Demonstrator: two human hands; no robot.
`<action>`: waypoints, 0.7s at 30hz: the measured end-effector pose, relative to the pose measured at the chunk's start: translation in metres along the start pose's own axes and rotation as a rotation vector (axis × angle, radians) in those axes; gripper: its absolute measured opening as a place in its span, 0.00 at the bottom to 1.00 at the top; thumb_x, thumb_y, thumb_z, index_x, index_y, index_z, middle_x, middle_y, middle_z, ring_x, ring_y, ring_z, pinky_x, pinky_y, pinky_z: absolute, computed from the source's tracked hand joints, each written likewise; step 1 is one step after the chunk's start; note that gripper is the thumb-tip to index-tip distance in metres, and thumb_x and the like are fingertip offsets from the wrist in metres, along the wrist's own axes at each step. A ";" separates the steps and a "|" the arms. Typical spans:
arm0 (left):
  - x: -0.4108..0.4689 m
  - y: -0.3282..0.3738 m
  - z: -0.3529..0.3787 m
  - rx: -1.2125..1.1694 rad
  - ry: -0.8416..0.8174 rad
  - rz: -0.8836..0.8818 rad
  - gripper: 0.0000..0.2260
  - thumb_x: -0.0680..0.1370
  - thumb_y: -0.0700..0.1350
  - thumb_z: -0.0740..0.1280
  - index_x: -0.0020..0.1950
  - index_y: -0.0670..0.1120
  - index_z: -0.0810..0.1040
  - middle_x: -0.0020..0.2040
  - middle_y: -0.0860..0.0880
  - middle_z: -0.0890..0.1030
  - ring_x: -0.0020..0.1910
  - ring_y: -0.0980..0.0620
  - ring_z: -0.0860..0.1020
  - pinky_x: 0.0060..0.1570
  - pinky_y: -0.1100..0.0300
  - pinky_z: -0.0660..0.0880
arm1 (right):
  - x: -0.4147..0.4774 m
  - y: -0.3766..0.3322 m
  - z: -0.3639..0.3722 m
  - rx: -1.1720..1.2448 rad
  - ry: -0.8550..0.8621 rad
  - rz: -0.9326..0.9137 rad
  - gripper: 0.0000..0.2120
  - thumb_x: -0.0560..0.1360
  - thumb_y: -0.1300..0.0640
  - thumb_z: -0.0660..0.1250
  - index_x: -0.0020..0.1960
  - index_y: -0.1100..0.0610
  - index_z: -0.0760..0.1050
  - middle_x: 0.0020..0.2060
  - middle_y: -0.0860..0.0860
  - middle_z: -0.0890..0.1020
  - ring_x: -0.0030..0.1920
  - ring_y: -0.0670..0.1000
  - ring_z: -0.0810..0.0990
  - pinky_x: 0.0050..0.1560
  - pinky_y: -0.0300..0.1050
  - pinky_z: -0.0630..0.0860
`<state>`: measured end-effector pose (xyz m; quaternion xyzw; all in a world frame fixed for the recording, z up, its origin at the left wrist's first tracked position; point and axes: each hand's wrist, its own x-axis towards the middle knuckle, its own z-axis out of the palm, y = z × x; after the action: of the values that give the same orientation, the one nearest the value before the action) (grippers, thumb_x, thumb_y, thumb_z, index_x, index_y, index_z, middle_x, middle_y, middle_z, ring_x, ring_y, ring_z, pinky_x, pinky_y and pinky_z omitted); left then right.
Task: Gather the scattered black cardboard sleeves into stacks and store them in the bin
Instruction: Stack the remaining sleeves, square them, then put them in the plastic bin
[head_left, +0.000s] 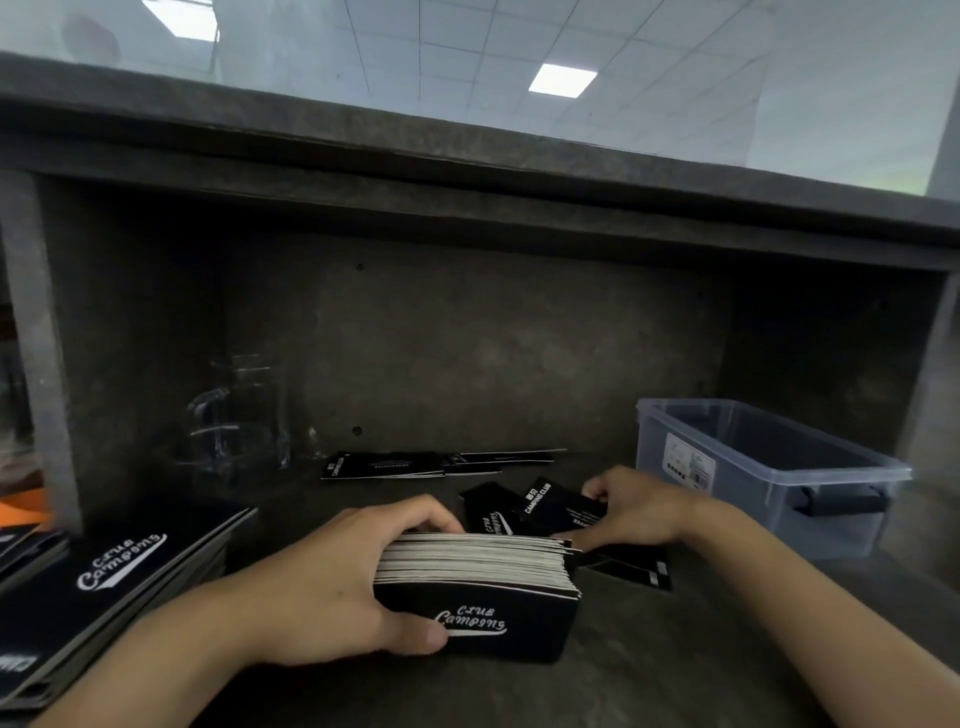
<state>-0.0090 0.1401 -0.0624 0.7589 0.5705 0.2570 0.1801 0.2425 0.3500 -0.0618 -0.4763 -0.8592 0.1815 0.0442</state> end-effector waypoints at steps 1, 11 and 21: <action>0.000 0.000 0.000 -0.004 -0.002 -0.003 0.22 0.70 0.50 0.80 0.60 0.58 0.76 0.56 0.60 0.83 0.56 0.60 0.81 0.60 0.56 0.77 | -0.003 0.002 -0.003 0.055 -0.030 -0.007 0.30 0.61 0.33 0.79 0.55 0.51 0.82 0.49 0.45 0.87 0.51 0.45 0.84 0.55 0.41 0.80; 0.002 -0.005 0.001 0.003 0.018 0.021 0.23 0.69 0.52 0.81 0.60 0.61 0.76 0.61 0.64 0.76 0.62 0.63 0.77 0.64 0.60 0.73 | -0.028 -0.011 -0.012 0.602 0.361 -0.371 0.11 0.77 0.55 0.73 0.59 0.52 0.80 0.50 0.46 0.88 0.50 0.45 0.87 0.46 0.36 0.81; 0.002 -0.007 0.002 0.021 0.023 0.021 0.24 0.68 0.52 0.82 0.60 0.60 0.76 0.65 0.67 0.70 0.65 0.66 0.73 0.66 0.63 0.71 | -0.038 -0.033 -0.002 0.327 0.095 -0.561 0.17 0.77 0.63 0.73 0.64 0.52 0.78 0.54 0.48 0.87 0.59 0.46 0.84 0.65 0.50 0.78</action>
<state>-0.0130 0.1438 -0.0681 0.7638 0.5672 0.2615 0.1627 0.2370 0.3032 -0.0443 -0.2156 -0.9135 0.2752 0.2083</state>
